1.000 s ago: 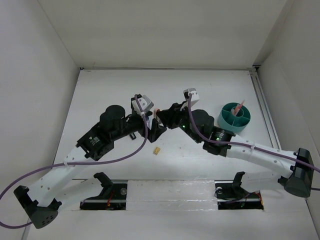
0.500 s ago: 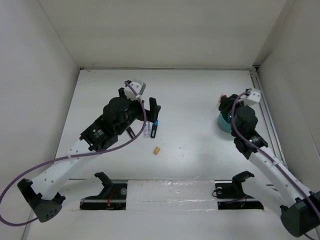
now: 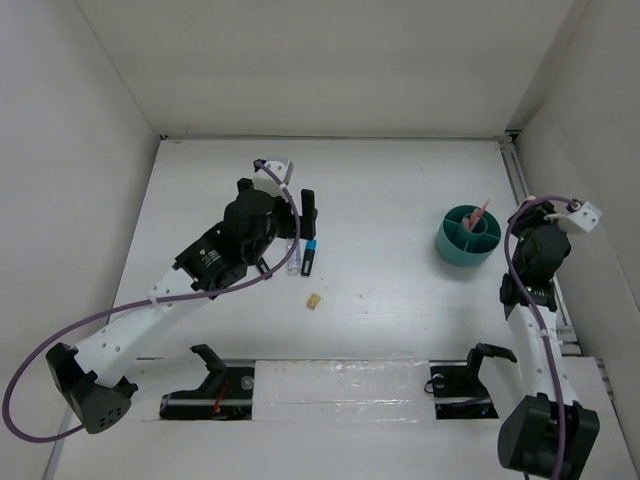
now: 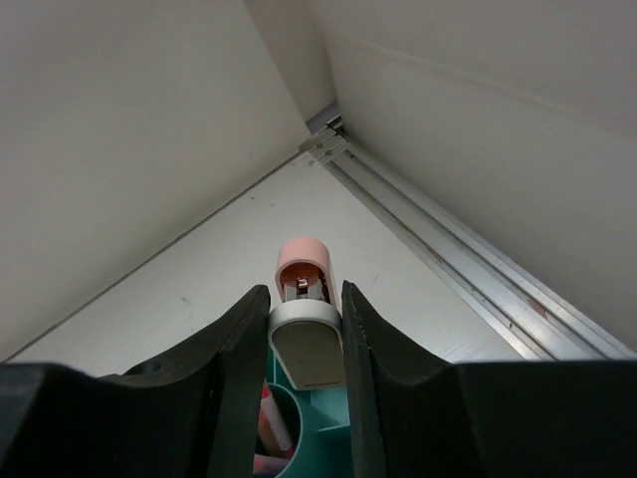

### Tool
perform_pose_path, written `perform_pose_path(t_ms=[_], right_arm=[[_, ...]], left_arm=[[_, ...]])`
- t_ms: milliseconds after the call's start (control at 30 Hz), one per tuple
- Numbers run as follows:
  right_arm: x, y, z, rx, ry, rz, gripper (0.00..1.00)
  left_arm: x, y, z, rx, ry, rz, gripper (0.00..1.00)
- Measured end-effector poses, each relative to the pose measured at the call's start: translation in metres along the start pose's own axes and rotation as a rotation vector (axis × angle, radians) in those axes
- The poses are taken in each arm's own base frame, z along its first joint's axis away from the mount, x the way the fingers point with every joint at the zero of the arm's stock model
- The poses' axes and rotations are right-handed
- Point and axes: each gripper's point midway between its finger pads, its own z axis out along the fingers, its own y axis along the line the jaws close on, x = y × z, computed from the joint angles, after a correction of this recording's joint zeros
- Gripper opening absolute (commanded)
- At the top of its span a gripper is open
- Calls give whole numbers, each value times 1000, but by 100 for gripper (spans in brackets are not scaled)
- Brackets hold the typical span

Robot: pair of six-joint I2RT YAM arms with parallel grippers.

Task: Sort the stationery into containers
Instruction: Place the stationery in the storage box.

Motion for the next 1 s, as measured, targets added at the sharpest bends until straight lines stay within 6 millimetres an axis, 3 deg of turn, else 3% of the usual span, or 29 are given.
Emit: perform_pose_path(t_ms=[167,400,800,1000], right_arm=[[34,-19,0,-11,34,1,0],[67,-29,17,-46,136,17,0],[94,-17,29,-193,263,41,0],[91,-10,28,-240,261,43,0]], left_arm=[[1,0,1,-2,5,-4,100],[5,-1,3,-3,18,0,100],[6,-5,3,22,25,-2,100],[7,-9,3,45,32,-3,100]])
